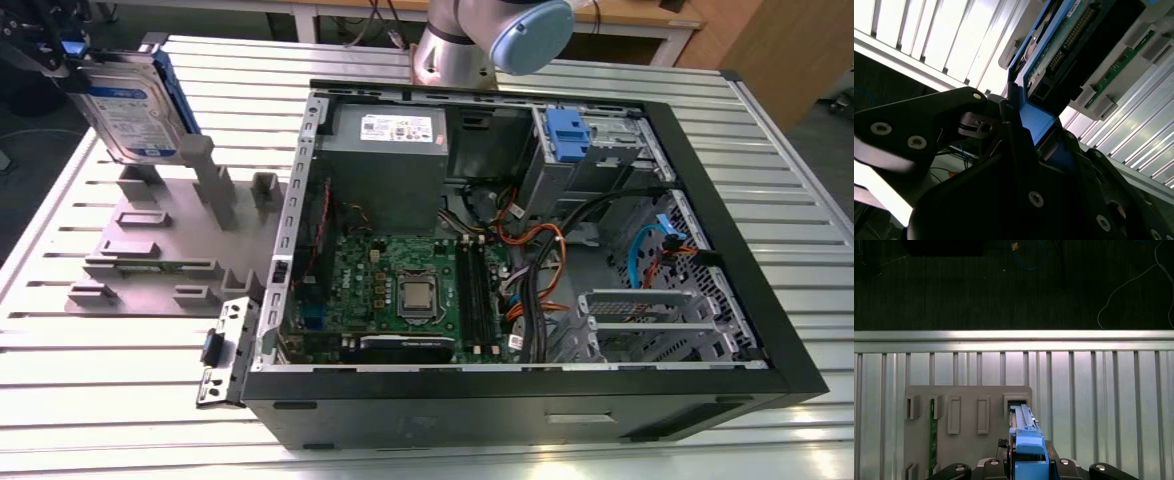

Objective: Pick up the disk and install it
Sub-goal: 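Pick up the disk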

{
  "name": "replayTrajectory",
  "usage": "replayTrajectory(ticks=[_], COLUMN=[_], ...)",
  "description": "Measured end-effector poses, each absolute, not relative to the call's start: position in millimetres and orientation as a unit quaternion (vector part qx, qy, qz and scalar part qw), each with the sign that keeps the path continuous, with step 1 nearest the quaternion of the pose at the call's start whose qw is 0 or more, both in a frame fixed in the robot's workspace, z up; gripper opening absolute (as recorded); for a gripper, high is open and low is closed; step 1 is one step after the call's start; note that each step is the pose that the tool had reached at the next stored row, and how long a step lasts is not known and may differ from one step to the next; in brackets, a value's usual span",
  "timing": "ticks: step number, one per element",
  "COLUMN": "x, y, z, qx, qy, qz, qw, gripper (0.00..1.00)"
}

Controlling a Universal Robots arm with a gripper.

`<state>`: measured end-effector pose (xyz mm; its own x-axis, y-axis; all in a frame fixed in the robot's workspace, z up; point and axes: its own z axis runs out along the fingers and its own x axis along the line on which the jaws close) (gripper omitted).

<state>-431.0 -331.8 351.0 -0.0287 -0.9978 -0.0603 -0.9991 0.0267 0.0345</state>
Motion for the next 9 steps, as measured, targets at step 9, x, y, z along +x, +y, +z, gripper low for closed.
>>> replayTrajectory(ticks=[9], x=[-431.0], y=[-331.8], z=[353.6], qx=[-0.697], qy=[0.716], qz=[0.033], qw=[0.010], gripper=[0.36])
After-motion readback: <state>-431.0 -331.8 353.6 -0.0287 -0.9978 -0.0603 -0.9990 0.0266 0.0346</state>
